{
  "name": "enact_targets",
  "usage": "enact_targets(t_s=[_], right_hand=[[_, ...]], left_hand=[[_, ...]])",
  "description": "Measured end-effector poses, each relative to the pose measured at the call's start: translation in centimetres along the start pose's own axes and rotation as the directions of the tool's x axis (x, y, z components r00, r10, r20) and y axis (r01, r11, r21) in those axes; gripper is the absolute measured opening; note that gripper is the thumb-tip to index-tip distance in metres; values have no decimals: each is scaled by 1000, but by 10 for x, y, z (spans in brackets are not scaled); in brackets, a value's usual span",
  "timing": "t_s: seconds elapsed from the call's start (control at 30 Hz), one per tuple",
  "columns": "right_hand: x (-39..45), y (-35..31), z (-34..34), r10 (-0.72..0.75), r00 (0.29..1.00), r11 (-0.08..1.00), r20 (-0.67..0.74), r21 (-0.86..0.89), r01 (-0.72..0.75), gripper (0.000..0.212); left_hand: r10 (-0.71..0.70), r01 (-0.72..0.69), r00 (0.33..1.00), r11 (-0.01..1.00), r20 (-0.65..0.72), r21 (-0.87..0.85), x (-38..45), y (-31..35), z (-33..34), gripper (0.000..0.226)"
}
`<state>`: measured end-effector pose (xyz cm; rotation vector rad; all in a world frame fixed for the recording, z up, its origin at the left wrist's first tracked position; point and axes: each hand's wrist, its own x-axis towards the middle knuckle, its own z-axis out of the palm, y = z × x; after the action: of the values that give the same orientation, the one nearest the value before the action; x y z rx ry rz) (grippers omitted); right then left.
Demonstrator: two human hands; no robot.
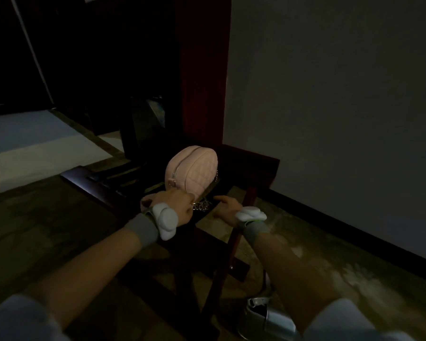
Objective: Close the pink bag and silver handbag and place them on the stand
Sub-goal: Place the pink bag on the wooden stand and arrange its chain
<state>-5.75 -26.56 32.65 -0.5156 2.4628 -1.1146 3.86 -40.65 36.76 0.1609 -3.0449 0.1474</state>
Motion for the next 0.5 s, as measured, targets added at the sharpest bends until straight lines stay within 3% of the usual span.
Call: enact_targets(t_s=[0.17,0.27,0.4,0.5], right_hand=[[-27,38,-17,72,996,997,44,-26,-71,60],[-45,72,-27,100,991,993,94,-73,-94,49],[-80,141,-50,261,953,961,155,-137,-241,46],[-93,181,-56,345,933,937,99,-89,-337,48]], left_hand=[[61,-60,996,998,-61,5,6,38,1,31],[109,-112,989,993,-96,-28,16,73,4,32],[145,-164,978,979,-152,-119,23,152,10,32],[174,-202,967,969,-186,-145,25,192,16,30]])
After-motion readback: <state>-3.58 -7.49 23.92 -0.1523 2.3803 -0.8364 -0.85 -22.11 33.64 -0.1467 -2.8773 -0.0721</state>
